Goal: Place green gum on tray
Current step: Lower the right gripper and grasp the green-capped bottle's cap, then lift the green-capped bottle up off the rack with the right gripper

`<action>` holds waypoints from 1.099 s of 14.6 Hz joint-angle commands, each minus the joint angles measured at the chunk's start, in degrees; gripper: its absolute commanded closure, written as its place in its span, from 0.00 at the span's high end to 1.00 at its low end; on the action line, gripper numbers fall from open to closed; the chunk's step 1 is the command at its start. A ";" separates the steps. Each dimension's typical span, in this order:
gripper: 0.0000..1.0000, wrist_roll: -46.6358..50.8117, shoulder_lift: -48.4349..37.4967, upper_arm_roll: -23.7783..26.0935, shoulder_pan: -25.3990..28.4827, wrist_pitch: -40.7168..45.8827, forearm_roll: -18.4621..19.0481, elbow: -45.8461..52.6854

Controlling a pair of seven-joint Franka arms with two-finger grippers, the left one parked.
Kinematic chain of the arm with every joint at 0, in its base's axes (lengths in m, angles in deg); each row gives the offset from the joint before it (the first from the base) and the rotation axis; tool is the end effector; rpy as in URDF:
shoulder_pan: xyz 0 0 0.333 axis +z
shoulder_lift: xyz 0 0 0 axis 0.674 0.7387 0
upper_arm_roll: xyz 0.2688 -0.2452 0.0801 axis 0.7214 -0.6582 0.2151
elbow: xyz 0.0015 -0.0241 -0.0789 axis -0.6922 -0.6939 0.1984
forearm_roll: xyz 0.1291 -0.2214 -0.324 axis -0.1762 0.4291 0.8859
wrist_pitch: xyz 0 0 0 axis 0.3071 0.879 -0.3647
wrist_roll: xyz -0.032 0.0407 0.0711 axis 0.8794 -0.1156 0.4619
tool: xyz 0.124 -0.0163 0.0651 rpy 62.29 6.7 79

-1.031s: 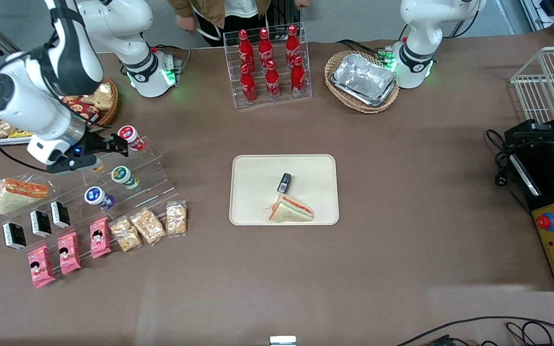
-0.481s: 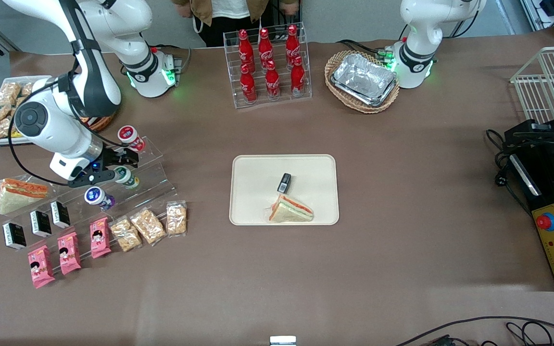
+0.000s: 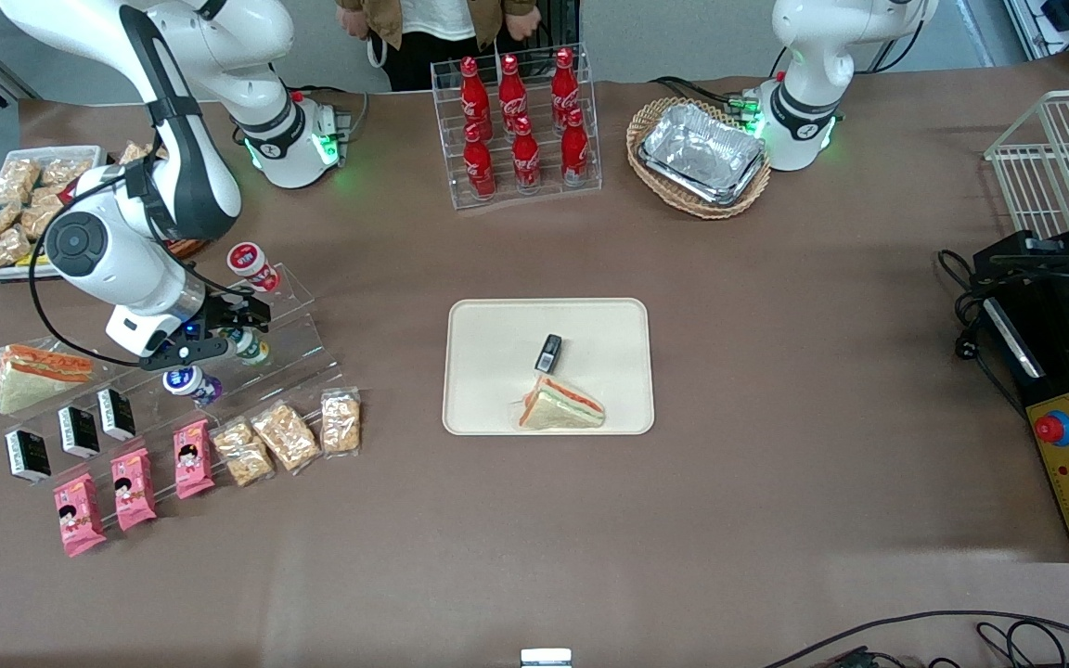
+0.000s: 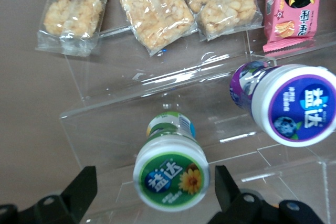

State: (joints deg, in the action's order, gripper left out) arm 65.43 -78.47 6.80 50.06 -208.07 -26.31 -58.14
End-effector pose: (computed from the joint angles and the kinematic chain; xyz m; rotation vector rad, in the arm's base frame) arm 0.4984 0.0239 0.3335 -3.1227 -0.2937 0.1294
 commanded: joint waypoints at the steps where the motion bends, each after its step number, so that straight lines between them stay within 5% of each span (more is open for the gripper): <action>1: 1.00 -0.67 -0.08 -0.09 -0.39 -3.01 0.85 -1.80; 5: 0.98 -2.34 0.71 -0.26 -0.56 -4.50 0.85 -2.32; 11: 0.39 -6.74 1.24 -0.26 -2.23 -6.18 0.85 -2.77; 16: 0.37 -6.83 -0.69 -0.26 -2.14 -3.29 0.77 -1.63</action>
State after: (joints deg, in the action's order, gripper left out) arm 59.31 -77.30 6.55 48.03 -212.88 -26.19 -60.41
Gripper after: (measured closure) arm 0.423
